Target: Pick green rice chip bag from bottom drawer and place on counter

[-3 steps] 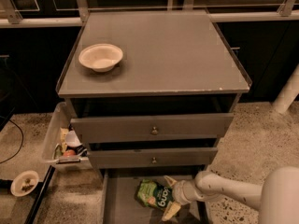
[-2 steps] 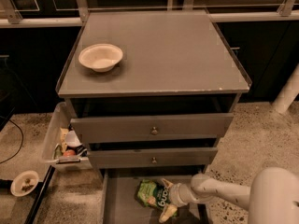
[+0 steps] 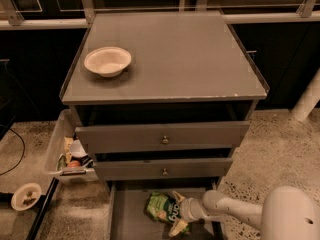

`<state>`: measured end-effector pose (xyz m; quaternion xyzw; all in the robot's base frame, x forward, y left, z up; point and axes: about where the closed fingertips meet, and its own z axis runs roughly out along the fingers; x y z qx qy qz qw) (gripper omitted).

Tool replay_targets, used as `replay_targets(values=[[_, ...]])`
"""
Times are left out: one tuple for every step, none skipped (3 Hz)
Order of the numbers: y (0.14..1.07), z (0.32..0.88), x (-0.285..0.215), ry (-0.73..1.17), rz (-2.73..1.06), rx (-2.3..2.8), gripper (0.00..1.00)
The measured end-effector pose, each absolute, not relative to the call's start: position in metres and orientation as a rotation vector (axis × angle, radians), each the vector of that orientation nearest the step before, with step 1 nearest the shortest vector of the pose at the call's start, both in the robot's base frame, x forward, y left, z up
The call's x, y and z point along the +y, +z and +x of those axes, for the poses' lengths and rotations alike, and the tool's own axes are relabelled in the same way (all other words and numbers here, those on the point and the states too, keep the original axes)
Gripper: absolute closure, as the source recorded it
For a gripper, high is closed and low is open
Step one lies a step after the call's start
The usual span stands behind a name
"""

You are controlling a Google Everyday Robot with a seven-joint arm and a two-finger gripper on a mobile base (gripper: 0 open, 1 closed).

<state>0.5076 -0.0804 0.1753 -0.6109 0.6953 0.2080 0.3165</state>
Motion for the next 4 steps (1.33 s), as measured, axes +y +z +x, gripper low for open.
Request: replay_targets(values=[[0.166, 0.518, -0.083, 0.510, -1.582, 1.824, 0.00], [0.156, 0.524, -0.086, 0.497, -1.558, 1.830, 0.00], [0.146, 0.528, -0.088, 0.509, -1.540, 1.843, 0.00], [0.146, 0.530, -0.089, 0.507, -1.538, 1.843, 0.18]])
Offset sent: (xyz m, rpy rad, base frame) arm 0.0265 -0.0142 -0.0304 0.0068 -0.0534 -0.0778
